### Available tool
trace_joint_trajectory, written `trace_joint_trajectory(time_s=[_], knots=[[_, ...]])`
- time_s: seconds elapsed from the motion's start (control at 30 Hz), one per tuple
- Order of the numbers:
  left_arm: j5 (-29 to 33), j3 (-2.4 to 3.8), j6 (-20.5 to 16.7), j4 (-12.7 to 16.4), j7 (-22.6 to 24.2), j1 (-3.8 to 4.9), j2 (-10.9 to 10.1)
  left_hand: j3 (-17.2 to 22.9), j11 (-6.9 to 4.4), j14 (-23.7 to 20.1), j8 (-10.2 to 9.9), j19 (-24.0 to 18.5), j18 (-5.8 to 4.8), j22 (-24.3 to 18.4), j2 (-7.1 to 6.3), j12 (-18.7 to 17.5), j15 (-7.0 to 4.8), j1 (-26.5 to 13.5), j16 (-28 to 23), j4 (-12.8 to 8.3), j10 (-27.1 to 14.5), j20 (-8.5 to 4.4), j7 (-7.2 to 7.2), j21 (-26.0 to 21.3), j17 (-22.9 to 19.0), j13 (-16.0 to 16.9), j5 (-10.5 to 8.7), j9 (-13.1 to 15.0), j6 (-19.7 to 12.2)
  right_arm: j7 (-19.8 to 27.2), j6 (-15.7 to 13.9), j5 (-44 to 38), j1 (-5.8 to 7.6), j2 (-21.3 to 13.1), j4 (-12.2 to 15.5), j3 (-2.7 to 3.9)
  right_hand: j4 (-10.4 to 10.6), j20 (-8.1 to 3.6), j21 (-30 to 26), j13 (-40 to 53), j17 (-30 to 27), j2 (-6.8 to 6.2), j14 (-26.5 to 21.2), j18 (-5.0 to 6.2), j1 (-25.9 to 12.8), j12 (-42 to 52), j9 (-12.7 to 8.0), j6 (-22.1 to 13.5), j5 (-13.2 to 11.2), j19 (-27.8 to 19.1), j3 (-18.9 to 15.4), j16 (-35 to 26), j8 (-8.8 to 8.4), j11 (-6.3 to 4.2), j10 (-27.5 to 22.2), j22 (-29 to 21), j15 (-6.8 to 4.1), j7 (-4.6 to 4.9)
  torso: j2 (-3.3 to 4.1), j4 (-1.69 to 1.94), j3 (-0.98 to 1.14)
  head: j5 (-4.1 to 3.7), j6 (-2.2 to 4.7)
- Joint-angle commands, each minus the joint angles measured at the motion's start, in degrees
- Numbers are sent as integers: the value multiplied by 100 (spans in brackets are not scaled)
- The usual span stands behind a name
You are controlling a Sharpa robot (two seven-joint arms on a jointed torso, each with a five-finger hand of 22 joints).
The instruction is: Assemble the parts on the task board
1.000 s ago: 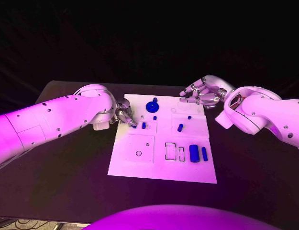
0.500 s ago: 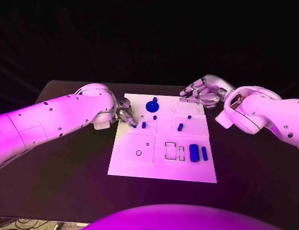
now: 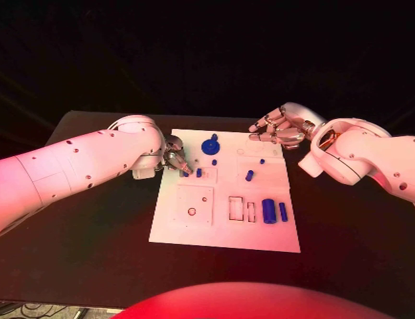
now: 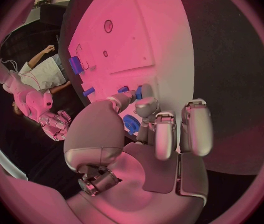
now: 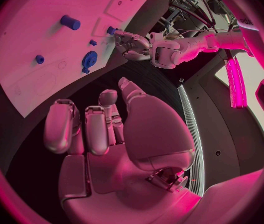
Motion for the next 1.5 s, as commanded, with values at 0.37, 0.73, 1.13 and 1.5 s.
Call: trace_joint_trajectory(time_s=[0.37, 0.73, 1.13, 1.5], knots=[[59, -19, 139, -74, -116, -30, 71, -299, -1, 591, -150, 266, -122, 698, 50, 20, -55, -227, 14, 168, 76, -43, -81, 26, 1507, 54, 14, -94, 230, 28, 47, -13, -3, -4, 12, 0, 39, 4, -41, -17, -11, 29, 224, 77, 12, 0, -4, -24, 27, -39, -9, -28, -11, -17, -22, -11, 48, 23, -1, 7, -5, -12, -2], [26, -8, -65, -71, -161, -30, 36, -946, 1, 591, -235, 272, -124, 713, -105, -1, -53, -613, 14, 465, 111, -46, -78, 23, 1507, 81, -19, -145, 364, 25, 40, -12, -3, -9, 6, 0, 47, 4, -49, -35, -31, 29, 220, 80, 8, -16, -4, -24, 40, -45, -14, -43, -10, -16, -33, -25, 48, 24, -2, 6, -7, -19, 5], [109, 97, -766, 189, -20, 31, -227, -2252, 32, 591, -376, 152, -44, 452, -89, -523, -48, -667, 14, 1019, -201, -53, -41, -322, 1507, -458, -60, -180, 236, 25, 38, -11, -3, -15, -2, 0, 53, 4, -58, -39, -48, 29, 217, 82, 4, -18, -4, -24, 51, -50, -17, -56, -10, -15, -35, -40, 49, 24, -4, 7, -3, -34, 14], [1113, 173, -1777, 174, 1052, 129, -289, -2946, 538, -580, -830, -1433, 646, -2710, 198, -2097, 366, -132, -2575, 1128, -1863, 330, 521, -4392, -1383, -1950, -40, -595, -835, 29, 33, -3, -3, -19, -8, 0, 54, 4, -63, -45, -47, 28, 217, 84, 2, -24, -4, -26, 55, -54, -19, -56, -10, -15, -39, -48, 49, 25, -1, 6, -6, -65, 39]])
